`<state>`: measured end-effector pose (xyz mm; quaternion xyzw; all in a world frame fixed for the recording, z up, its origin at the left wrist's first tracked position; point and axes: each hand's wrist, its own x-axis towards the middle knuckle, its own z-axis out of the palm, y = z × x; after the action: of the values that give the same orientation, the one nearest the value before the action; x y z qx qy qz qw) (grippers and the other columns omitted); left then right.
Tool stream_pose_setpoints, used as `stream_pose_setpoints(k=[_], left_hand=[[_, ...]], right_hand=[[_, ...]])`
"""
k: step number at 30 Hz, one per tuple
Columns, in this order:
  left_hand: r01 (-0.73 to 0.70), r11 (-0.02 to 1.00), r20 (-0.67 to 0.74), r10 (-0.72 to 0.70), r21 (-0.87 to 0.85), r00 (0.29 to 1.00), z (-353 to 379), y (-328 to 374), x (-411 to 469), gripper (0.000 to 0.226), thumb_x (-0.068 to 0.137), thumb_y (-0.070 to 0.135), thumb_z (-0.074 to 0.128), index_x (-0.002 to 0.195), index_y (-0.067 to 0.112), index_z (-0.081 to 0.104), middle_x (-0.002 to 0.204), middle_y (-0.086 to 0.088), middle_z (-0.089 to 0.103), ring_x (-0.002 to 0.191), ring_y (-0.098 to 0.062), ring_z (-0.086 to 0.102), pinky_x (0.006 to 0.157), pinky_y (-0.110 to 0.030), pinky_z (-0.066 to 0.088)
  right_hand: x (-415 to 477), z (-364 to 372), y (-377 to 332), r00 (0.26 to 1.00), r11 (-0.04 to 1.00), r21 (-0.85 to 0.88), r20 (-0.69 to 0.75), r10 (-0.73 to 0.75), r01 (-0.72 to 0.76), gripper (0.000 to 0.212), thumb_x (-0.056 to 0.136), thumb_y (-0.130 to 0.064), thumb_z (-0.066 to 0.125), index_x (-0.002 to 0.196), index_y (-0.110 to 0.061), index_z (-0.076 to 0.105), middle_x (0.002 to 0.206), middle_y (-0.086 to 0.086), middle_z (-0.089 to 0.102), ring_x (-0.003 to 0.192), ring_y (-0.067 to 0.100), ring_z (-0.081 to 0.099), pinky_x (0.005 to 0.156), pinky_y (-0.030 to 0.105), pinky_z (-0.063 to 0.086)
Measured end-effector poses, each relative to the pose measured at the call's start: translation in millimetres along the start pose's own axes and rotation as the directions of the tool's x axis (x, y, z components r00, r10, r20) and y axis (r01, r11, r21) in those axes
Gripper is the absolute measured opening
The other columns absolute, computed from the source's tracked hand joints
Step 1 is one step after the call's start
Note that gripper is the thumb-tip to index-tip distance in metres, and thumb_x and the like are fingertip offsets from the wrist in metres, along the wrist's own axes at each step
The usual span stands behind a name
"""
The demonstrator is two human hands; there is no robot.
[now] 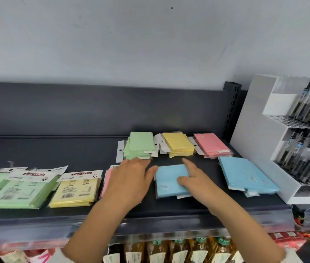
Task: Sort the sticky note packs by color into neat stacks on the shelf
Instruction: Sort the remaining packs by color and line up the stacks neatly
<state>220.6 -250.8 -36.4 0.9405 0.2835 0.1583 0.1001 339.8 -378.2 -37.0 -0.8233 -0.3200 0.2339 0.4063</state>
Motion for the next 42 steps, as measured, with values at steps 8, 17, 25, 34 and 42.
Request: stream_pose_setpoints(k=[8,17,25,34,42], left_hand=[[-0.016,0.996,0.006,0.016,0.093,1.000,20.4,-21.3,0.1,0.039,0.100,0.042,0.025,0.120,0.032,0.057,0.125,0.015,0.055,0.114,-0.009,0.050,0.100,-0.030,0.031],[-0.035,0.994,0.070,0.028,0.103,0.997,17.8,-17.1,-0.7,0.053,0.096,0.056,0.018,0.144,0.036,0.030,0.144,0.014,0.041,0.131,-0.011,0.038,0.108,-0.034,0.025],[-0.068,0.994,0.140,0.056,0.085,0.989,15.2,-12.3,3.6,0.045,0.100,0.046,0.016,0.144,0.043,0.025,0.150,0.020,0.029,0.136,-0.009,0.028,0.112,-0.044,0.022],[-0.340,0.933,-0.135,0.325,-0.113,0.936,7.0,32.9,5.7,0.041,0.099,0.036,0.035,0.135,0.023,0.050,0.138,0.005,0.051,0.129,-0.016,0.045,0.110,-0.032,0.028],[-0.052,0.788,0.272,0.273,-0.614,0.923,29.2,124.2,24.1,0.047,0.099,0.033,0.042,0.144,0.021,0.033,0.148,0.000,0.039,0.133,-0.017,0.039,0.102,-0.025,0.031]], right_hand=[[4.8,15.5,-12.8,1.000,0.995,-0.099,-0.006,0.024,-0.024,0.060,0.092,-0.022,0.044,0.147,-0.026,0.022,0.131,0.001,0.043,0.108,0.015,0.047,0.058,0.014,0.039],[-0.4,11.1,-20.2,0.999,0.989,-0.146,-0.038,-0.034,0.028,0.065,0.087,-0.020,0.058,0.146,-0.020,0.028,0.131,-0.001,0.047,0.098,0.011,0.046,0.071,0.019,0.041],[0.1,7.6,-15.4,0.997,0.969,-0.238,0.009,-0.074,0.074,0.056,0.094,-0.028,0.050,0.147,-0.021,0.031,0.149,-0.002,0.034,0.130,0.016,0.039,0.097,0.024,0.035],[-3.7,-80.6,20.8,0.900,0.877,-0.479,-0.370,-0.229,0.026,0.054,0.089,-0.037,0.058,0.137,-0.017,0.047,0.143,0.005,0.043,0.131,0.027,0.037,0.108,0.035,0.027],[-4.3,-105.6,58.4,0.913,0.898,-0.382,-0.405,0.048,-0.217,0.045,0.098,-0.023,0.045,0.137,-0.003,0.037,0.135,0.018,0.049,0.120,0.033,0.048,0.097,0.037,0.041]])
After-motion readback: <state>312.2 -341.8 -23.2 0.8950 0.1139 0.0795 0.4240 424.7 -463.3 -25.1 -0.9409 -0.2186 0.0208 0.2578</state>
